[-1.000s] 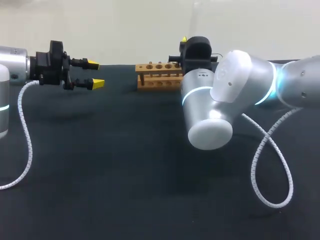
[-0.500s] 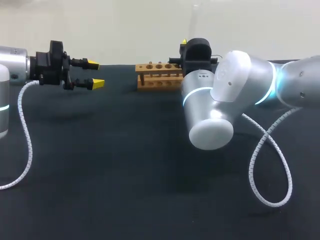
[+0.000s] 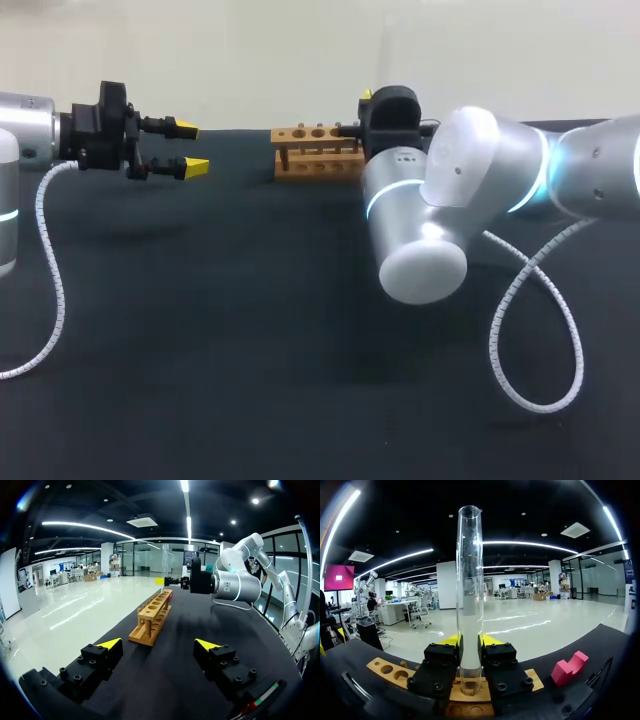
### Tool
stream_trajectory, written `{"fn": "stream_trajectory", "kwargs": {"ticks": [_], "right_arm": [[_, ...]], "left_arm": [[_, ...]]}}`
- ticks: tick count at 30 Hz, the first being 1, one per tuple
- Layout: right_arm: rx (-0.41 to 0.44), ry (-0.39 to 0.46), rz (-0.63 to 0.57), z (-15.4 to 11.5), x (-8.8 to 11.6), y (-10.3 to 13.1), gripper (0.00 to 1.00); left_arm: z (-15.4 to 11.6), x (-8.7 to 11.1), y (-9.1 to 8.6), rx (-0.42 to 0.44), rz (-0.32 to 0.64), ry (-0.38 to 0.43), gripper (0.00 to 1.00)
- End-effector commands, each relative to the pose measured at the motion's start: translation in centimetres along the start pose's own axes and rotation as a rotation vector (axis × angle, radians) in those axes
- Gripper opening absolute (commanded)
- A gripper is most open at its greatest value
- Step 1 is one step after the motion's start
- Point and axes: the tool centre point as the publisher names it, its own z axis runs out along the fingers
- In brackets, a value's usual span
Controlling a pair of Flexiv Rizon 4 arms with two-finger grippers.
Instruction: Grasp the test tube, adjust it, and insert it.
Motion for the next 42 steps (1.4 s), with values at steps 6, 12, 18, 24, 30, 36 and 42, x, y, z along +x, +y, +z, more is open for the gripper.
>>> {"fn": "stream_trajectory", "kwargs": {"ticks": [6,12,18,24,30,36,42], "right_arm": [[-0.018,0.009,0.004,0.5,1.2,-0.1,0.00],[-0.012,0.020,0.004,0.6,1.7,-0.4,0.00],[-0.012,0.036,0.003,0.4,2.2,-0.4,0.21],[-0.008,0.044,0.006,0.1,2.3,-0.4,0.30],[-0.004,0.046,0.009,0.1,2.3,-0.4,0.38],[-0.004,0.033,0.010,0.1,1.7,-0.4,0.41],[-0.020,0.018,0.009,-0.2,0.8,0.3,0.41]], "left_arm": [[0.0,0.1,-0.1,-0.002,0.003,-0.005,1.00],[0.0,0.1,-0.1,-0.002,0.003,-0.005,1.00],[0.0,0.1,-0.1,-0.002,0.003,-0.005,1.00],[0.0,0.1,-0.1,-0.002,0.003,-0.005,1.00],[0.0,0.1,-0.1,-0.002,0.003,-0.005,1.00],[0.0,0.1,-0.1,-0.002,0.003,-0.005,1.00],[0.0,0.1,-0.1,-0.002,0.003,-0.005,1.00]]}}
